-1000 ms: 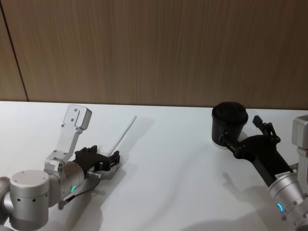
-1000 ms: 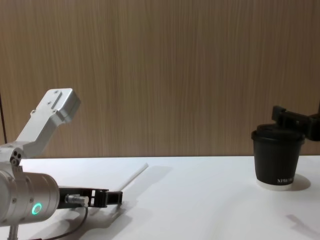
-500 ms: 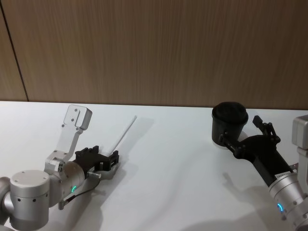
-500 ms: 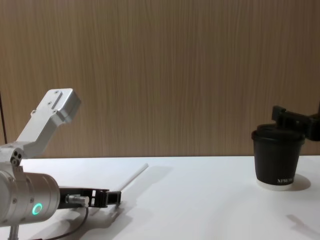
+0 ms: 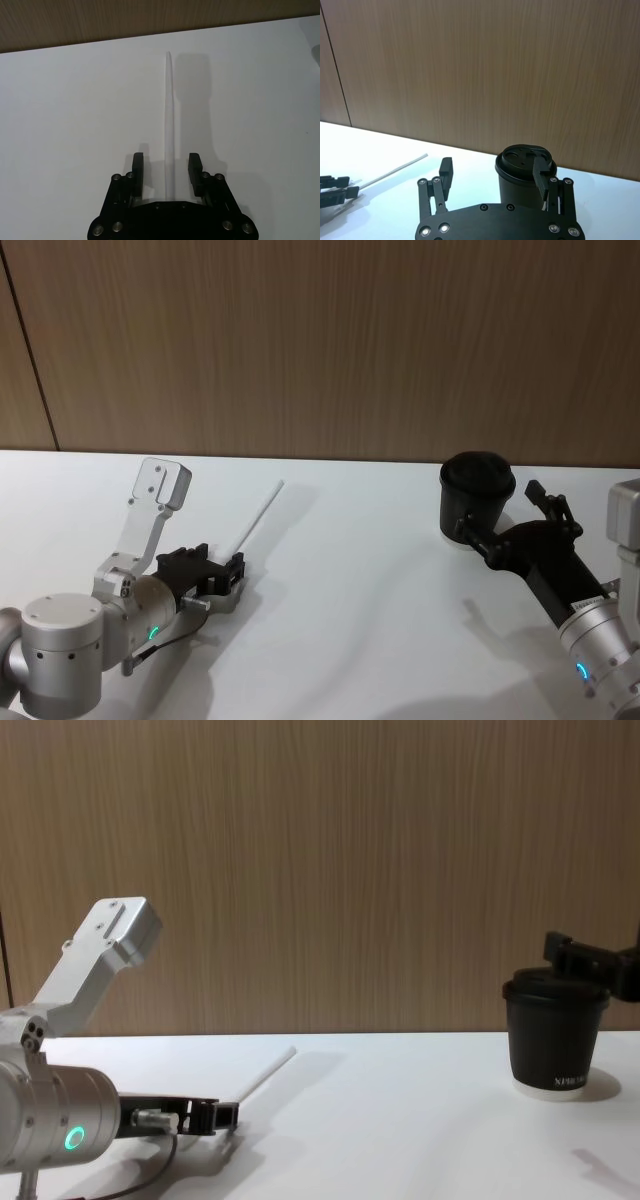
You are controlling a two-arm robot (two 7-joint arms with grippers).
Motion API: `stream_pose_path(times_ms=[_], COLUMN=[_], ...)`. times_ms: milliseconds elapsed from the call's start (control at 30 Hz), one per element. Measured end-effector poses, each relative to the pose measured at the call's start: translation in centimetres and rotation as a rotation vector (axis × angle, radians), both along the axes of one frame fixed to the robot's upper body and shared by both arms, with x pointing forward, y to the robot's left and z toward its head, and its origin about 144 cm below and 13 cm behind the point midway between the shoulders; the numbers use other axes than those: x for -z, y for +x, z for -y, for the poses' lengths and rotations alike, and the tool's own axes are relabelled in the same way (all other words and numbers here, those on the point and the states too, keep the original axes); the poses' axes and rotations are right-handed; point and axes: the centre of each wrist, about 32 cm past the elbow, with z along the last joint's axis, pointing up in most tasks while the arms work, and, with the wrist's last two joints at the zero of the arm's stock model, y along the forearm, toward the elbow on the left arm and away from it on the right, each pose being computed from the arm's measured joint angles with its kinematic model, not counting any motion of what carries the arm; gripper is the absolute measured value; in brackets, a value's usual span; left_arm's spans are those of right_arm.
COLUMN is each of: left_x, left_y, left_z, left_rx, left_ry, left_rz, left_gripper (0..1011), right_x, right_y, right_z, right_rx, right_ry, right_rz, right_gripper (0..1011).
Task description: Pick up the straw with one hand, pass it to the other hand, and insert it into the cup.
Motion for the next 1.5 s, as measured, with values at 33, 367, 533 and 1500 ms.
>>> stream_pose_path(times_ms=[33, 367, 533, 1500], left_x=[0.00, 0.00, 0.00, 0.00], left_y=[0.00, 0.00, 0.00, 0.00], left_z=[0.00, 0.00, 0.00, 0.00], left_rx=[0.000, 0.000, 0.000, 0.000], left_ry=[0.000, 0.000, 0.000, 0.000], left_rz=[0.000, 0.000, 0.000, 0.000], left_gripper=[552, 489, 451, 261], right_x=[0.00, 0.00, 0.00, 0.00], right_y=[0.00, 0.00, 0.00, 0.00], right_z=[0.00, 0.00, 0.00, 0.00], right_rx=[0.000, 0.000, 0.000, 0.000], right_ry=[0.000, 0.000, 0.000, 0.000], right_rz=[0.000, 0.000, 0.000, 0.000], right_gripper=[1001, 1001, 1001, 1001])
